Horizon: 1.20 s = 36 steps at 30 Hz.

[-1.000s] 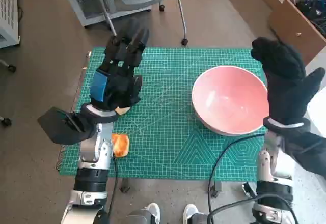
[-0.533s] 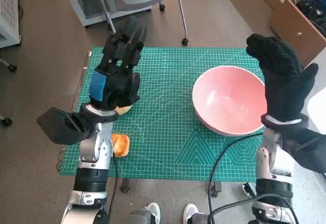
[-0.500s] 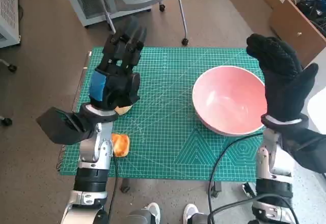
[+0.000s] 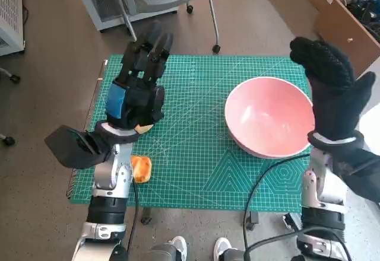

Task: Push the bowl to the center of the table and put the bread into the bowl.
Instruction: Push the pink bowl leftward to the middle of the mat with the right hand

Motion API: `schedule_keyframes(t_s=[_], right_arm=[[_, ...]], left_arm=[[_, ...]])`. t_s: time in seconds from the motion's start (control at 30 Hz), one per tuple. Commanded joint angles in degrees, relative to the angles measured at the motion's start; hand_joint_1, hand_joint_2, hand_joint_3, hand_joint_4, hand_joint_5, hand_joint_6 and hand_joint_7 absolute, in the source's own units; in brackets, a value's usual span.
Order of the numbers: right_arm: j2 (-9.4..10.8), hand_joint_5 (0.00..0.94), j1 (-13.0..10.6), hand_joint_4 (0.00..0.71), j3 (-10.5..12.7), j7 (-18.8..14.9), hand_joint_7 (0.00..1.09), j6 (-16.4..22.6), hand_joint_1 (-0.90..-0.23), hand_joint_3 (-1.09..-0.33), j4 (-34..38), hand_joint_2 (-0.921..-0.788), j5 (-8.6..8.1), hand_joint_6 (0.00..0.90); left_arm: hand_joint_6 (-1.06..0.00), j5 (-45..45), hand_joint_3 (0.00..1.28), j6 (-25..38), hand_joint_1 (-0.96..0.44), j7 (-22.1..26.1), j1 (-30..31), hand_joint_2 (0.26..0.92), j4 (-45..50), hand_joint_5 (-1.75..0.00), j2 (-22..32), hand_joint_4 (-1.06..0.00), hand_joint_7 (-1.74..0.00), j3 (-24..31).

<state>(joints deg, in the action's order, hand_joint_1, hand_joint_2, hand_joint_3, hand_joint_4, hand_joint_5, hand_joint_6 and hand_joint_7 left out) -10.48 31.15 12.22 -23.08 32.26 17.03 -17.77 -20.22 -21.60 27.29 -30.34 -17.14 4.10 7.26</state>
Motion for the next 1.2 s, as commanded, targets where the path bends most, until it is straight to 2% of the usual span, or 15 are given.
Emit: schedule_keyframes(t_s=[0.03, 0.23, 0.5, 0.63, 0.8, 0.93, 1.2], right_arm=[[-0.91, 0.000, -1.78, 0.288, 0.40, 0.27, 0.51, -1.06, -0.538, -0.640, -0.25, -0.921, -0.01, 0.102], [-1.68, 0.001, -2.05, 0.290, 1.54, 0.39, 0.52, -0.80, -0.546, -0.635, 0.54, -0.921, -0.44, 0.099], [-3.83, 0.002, -0.76, 0.292, 5.08, -0.63, 0.51, 2.28, -0.548, -0.613, 8.31, -0.921, -1.66, 0.105], [-5.13, 0.001, 0.93, 0.292, 6.88, -1.01, 0.48, 4.39, -0.548, -0.601, 14.90, -0.921, -2.21, 0.124], [-6.64, 0.000, 3.75, 0.286, 8.75, -0.43, 0.46, 6.55, -0.539, -0.594, 25.48, -0.921, -1.98, 0.137], [-7.53, 0.000, 5.83, 0.280, 9.75, 0.68, 0.45, 6.59, -0.533, -0.593, 32.59, -0.921, -1.73, 0.143], [-7.66, 0.000, 9.23, 0.264, 10.60, 3.23, 0.43, 4.94, -0.478, -0.597, 42.90, -0.921, -1.13, 0.150]], left_arm=[[0.00, 0.00, 0.73, -0.20, -0.54, 0.29, 0.86, 0.764, 0.34, -0.09, -0.21, 0.00, -0.43, -0.27], [0.00, -0.02, 0.71, -0.02, -0.54, 0.23, 1.03, 0.773, 0.46, -0.10, -0.47, 0.00, -0.44, -0.44], [0.00, -0.16, 0.68, -0.55, -0.54, 0.50, 1.11, 0.784, -0.51, -0.12, -0.92, 0.00, -0.45, -0.35], [0.00, -0.11, 0.66, -0.50, -0.53, 0.38, 1.27, 0.792, -0.30, -0.13, -1.03, 0.00, -0.46, -0.32], [0.00, -0.01, 0.65, -0.84, -0.53, 0.44, 1.22, 0.799, -0.85, -0.14, -1.13, 0.00, -0.46, -0.20], [0.00, 0.03, 0.64, -0.84, -0.53, 0.47, 1.05, 0.802, -1.31, -0.15, -1.19, 0.00, -0.46, -0.15], [0.00, -0.25, 0.63, -0.38, -0.54, 0.72, 0.85, 0.811, -1.84, -0.15, -1.26, 0.00, -0.46, 0.03]])
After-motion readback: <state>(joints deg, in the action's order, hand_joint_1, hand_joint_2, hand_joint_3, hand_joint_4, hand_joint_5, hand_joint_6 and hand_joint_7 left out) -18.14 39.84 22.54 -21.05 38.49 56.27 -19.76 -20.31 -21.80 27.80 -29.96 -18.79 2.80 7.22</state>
